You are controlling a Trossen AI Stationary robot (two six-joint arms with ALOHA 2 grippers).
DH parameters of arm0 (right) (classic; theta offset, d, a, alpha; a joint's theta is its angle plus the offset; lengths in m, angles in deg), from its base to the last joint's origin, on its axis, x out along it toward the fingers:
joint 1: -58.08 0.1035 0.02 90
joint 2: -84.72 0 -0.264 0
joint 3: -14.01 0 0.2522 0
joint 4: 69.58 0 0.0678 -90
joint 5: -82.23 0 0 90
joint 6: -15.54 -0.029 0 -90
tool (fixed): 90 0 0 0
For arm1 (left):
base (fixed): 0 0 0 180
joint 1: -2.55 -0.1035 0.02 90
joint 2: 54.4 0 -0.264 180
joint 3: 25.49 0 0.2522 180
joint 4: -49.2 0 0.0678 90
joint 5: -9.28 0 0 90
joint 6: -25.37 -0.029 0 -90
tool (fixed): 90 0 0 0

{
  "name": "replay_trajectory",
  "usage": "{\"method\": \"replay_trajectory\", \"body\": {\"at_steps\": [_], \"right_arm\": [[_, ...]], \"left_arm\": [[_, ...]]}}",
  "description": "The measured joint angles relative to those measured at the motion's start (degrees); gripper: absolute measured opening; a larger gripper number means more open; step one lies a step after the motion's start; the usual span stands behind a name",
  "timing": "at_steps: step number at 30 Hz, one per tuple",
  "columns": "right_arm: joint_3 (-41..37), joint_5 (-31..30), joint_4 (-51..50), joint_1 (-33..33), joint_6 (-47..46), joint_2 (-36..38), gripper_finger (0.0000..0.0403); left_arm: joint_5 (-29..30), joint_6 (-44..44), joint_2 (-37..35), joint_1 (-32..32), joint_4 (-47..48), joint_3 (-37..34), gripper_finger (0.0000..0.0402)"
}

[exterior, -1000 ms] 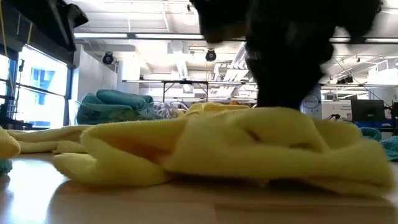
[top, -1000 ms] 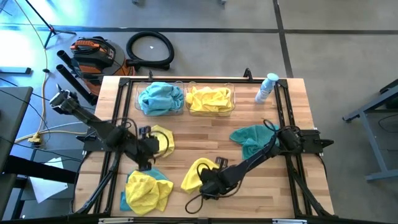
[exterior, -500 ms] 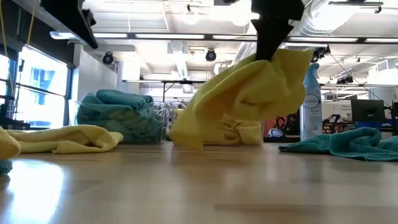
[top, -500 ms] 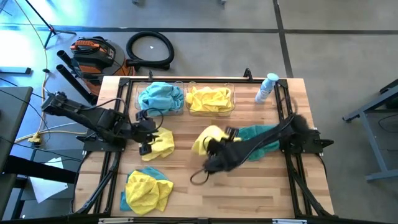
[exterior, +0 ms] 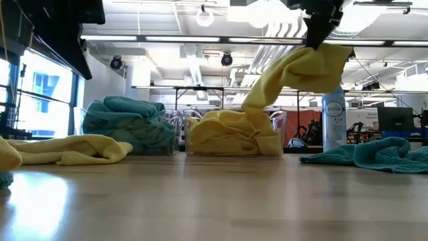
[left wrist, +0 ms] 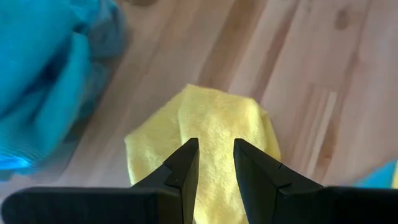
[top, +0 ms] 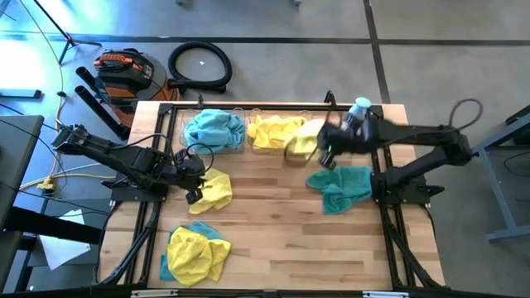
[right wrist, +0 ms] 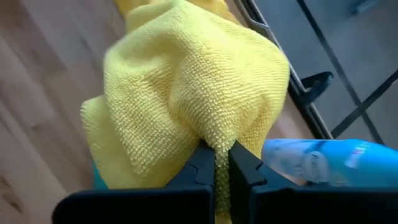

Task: Sort microfiber towel by color & place in baskets
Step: Put the yellow towel into the right transparent bin

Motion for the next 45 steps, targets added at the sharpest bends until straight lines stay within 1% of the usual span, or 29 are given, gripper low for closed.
{"method": "replay_trajectory", "body": {"at_steps": [2,5,9,12,15,18,21,24,26,28,33,39,42,45], "right_arm": [[1.2,2.9,-0.6,-5.6,5.5,0.9,0.0001],[3.7,7.1,-0.9,-13.4,13.9,-0.6,0.0000],[8.6,9.9,-1.1,-20.1,22.9,-8.0,0.0000],[14.5,11.0,-1.7,-22.3,28.4,-15.7,0.0000],[22.1,12.5,-1.6,-23.0,32.0,-23.7,0.0000],[29.5,17.6,0.1,-23.0,35.2,-30.6,0.0000],[32.9,22.9,4.8,-23.0,38.6,-35.6,0.0000],[32.5,24.0,9.6,-23.6,39.7,-38.3,0.0000],[31.5,24.5,10.0,-24.5,38.6,-39.2,0.0000],[29.6,26.2,11.7,-25.4,37.4,-39.4,0.0000],[22.8,28.0,16.2,-26.6,33.6,-39.4,0.0000],[12.8,28.3,27.9,-25.9,29.7,-39.3,0.0001],[8.4,28.6,33.9,-25.8,27.3,-39.2,0.0010],[5.6,28.9,38.3,-25.8,24.7,-39.0,0.0029]], "left_arm": [[2.2,0.0,0.0,0.0,-0.2,0.0,0.0090],[4.8,0.0,0.0,-0.1,-0.1,0.0,0.0090],[5.0,1.2,0.0,-1.5,-0.1,0.0,0.0090],[5.0,3.1,0.0,-3.1,-0.1,0.0,0.0090],[5.0,5.1,0.0,-4.5,-0.1,0.0,0.0090],[5.1,6.5,0.0,-5.6,-0.1,0.0,0.0090],[5.1,7.6,0.0,-6.2,-0.1,0.0,0.0090],[5.2,9.3,0.0,-6.4,-0.1,0.0,0.0090],[5.2,10.3,0.0,-6.4,0.0,0.0,0.0090],[5.2,11.0,0.0,-6.4,0.1,0.0,0.0090],[5.6,11.4,0.0,-6.4,0.2,0.0,0.0090],[7.6,12.0,0.0,-6.4,0.2,0.0,0.0090],[7.6,12.0,0.0,-6.4,0.2,0.1,0.0090],[7.6,12.0,0.0,-6.4,0.2,0.0,0.0090]]}}
